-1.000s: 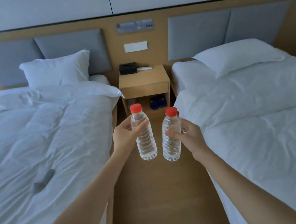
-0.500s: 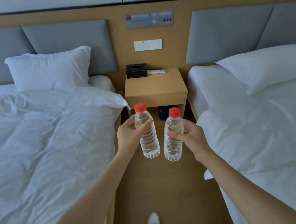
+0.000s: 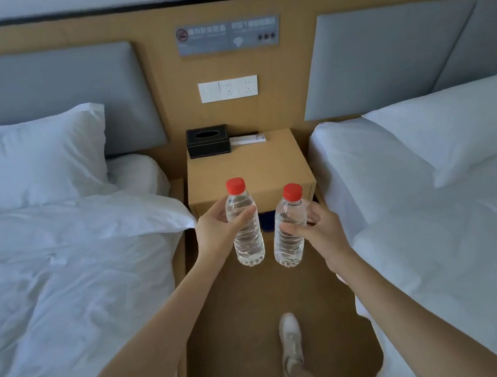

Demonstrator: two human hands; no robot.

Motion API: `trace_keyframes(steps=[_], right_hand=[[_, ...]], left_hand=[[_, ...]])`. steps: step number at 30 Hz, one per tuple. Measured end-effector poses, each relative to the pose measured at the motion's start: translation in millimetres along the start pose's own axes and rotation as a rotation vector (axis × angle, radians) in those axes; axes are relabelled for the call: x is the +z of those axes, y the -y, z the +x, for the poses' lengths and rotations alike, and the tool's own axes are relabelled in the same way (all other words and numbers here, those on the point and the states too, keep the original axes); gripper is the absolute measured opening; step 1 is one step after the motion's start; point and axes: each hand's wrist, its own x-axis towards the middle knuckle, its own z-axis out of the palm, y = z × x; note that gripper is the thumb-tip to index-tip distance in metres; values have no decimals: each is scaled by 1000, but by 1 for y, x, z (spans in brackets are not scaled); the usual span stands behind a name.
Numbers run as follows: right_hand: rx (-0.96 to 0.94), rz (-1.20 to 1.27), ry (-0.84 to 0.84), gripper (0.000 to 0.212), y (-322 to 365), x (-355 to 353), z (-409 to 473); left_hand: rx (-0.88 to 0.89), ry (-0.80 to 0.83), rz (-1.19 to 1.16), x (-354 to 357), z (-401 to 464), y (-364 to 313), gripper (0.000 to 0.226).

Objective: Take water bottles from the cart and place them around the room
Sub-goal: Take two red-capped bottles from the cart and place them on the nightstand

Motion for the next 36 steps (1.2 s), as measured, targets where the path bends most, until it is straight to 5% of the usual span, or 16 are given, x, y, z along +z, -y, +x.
trace_keyframes(steps=[12,19,36], right_hand=[[4,-8,92,45,0,-20,275],[45,-79,88,73,-31,-13,399],[136,-103,-1,65,-171,57,553]], left_hand=[[-137,-61,256,61,241,28,40],[-196,-84,321,90,354,62,58],[-294,-65,229,135,485,217,63]])
